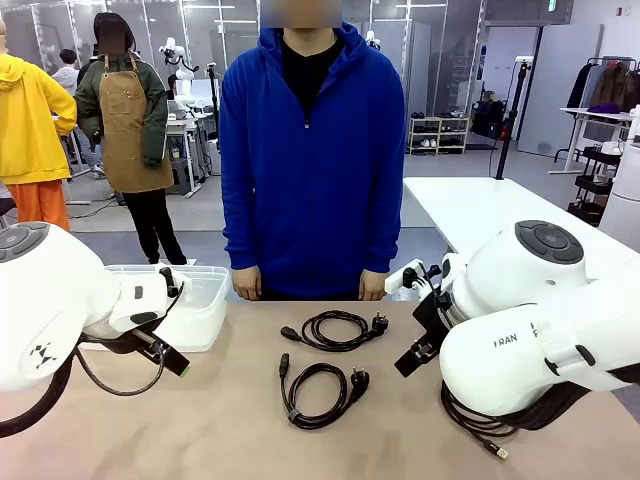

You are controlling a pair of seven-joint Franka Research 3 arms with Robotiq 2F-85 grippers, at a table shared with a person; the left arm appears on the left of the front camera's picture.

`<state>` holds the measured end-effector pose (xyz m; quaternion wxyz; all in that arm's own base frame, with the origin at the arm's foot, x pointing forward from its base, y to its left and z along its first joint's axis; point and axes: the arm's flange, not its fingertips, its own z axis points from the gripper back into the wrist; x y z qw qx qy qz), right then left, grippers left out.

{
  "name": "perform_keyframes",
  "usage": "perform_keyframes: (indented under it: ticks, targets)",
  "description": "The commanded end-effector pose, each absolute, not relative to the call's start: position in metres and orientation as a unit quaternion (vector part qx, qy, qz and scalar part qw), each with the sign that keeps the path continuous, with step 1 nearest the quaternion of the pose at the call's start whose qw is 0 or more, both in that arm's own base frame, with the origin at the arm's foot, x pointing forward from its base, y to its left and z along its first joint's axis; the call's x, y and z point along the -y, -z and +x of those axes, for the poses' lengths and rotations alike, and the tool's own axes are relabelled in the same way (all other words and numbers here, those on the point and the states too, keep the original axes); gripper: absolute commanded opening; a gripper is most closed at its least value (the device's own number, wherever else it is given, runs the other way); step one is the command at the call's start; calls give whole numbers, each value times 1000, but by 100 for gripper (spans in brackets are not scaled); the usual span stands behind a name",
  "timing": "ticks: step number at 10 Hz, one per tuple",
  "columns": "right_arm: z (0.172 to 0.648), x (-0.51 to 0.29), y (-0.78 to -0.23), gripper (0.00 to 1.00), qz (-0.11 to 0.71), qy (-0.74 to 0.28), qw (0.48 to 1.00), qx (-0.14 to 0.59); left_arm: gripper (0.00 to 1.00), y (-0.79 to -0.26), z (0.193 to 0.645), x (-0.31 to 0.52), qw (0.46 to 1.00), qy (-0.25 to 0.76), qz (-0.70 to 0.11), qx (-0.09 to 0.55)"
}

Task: Organize and store the cables.
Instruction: Place the Power Cable into the Organizing box.

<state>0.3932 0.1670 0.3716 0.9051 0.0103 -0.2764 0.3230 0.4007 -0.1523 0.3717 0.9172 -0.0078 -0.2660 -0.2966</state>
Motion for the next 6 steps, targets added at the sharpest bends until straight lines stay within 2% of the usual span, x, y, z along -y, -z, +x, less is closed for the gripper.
perform_keyframes:
  ticks: [1, 4, 5, 6]
  targets:
    - [393, -167, -372, 100, 11, -322, 905, 276, 100, -372, 401, 151, 918, 295, -8, 266]
    - [393, -167, -372, 100, 10, -323, 905, 276, 100, -372, 401, 152, 917, 297, -8, 266]
    - [391, -156, -402, 100, 9, -310, 907, 285, 100, -404, 402, 147, 915, 301, -12, 267]
    - [391, -147, -428, 100, 49, -315, 903, 287, 100, -433, 402, 141, 911, 305, -52, 272]
